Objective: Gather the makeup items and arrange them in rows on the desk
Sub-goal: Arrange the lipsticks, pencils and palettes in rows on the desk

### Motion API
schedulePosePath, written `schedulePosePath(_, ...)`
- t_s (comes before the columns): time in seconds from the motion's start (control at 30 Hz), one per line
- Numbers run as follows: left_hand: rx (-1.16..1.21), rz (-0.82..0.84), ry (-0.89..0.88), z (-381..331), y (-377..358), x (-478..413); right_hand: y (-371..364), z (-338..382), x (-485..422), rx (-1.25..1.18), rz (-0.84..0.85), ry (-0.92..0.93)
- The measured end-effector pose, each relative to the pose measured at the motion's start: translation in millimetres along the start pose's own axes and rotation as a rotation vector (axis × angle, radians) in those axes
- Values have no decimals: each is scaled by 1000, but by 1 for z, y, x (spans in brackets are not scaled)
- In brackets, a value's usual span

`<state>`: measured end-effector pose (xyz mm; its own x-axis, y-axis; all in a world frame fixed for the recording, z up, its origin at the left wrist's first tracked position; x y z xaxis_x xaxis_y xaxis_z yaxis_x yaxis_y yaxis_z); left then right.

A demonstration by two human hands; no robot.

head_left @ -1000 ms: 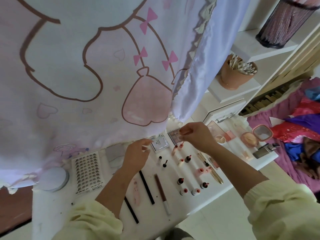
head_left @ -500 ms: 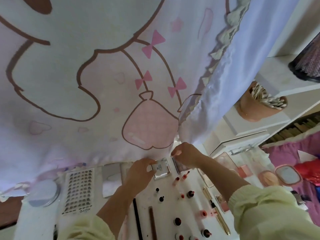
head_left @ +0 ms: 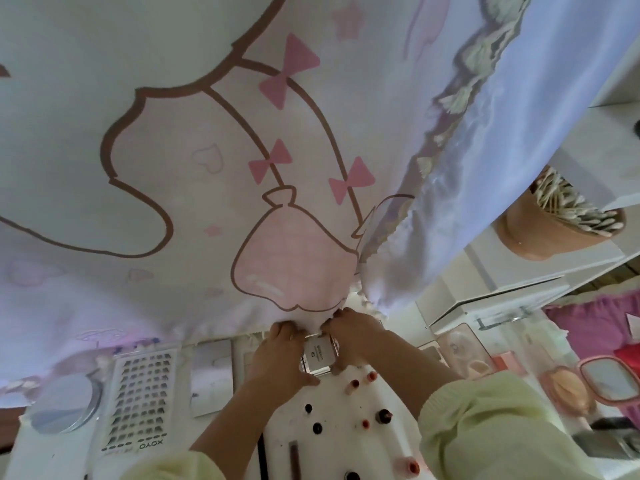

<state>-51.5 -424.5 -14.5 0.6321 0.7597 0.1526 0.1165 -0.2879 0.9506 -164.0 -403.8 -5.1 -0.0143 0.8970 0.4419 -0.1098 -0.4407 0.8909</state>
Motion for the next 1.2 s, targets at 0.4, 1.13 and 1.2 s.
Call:
schedulePosePath(0.4, 8, -35, -33, 0, -2, -6, 3, 9, -9, 60, -11, 32)
schedulePosePath(1.13, 499, -110, 161, 19, 28, 10, 51, 25, 27, -145, -239, 38)
schedulePosePath(1.2, 544, -129, 153, 18, 40, 14, 60, 30, 34, -142, -270, 38)
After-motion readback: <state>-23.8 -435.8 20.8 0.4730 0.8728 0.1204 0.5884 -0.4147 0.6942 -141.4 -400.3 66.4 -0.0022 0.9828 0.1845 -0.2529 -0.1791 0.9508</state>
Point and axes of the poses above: each hand's wrist, its own x-axis away from the middle knuckle, its own y-axis out of the back of the hand, z = x × y, the point moved 7 cm from there along -x, towards the middle knuckle, and after that the axes turned 9 degrees about -z, right-handed, at the moved point
